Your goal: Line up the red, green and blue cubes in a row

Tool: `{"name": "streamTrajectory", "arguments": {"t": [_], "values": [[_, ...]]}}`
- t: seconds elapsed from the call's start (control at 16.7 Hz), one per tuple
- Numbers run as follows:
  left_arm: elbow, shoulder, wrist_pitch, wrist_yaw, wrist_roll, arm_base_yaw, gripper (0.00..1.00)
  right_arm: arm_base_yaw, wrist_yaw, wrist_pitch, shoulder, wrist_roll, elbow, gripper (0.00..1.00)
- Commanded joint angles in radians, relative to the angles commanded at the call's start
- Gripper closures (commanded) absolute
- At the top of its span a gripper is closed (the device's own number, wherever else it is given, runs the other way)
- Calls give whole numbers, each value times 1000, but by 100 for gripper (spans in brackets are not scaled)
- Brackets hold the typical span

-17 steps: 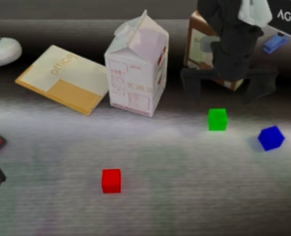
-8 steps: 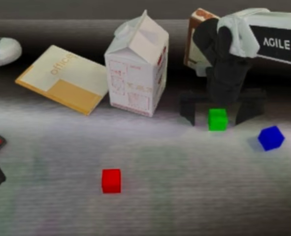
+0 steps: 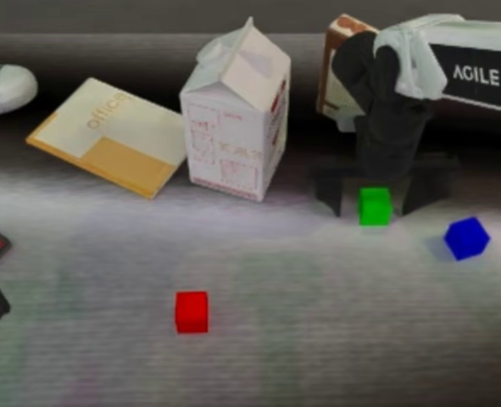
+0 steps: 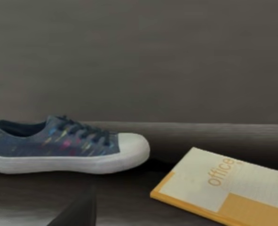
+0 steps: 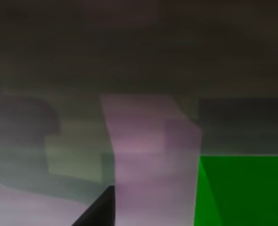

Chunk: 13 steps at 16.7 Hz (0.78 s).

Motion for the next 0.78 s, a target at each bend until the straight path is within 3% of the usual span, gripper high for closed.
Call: {"name": "streamTrajectory", "arguments": {"t": [0.48,0.78], "values": [[0,0,0,0,0,0,0,0,0,0,0,0,0,98],[0,0,0,0,0,0,0,0,0,0,0,0,0,100]]}}
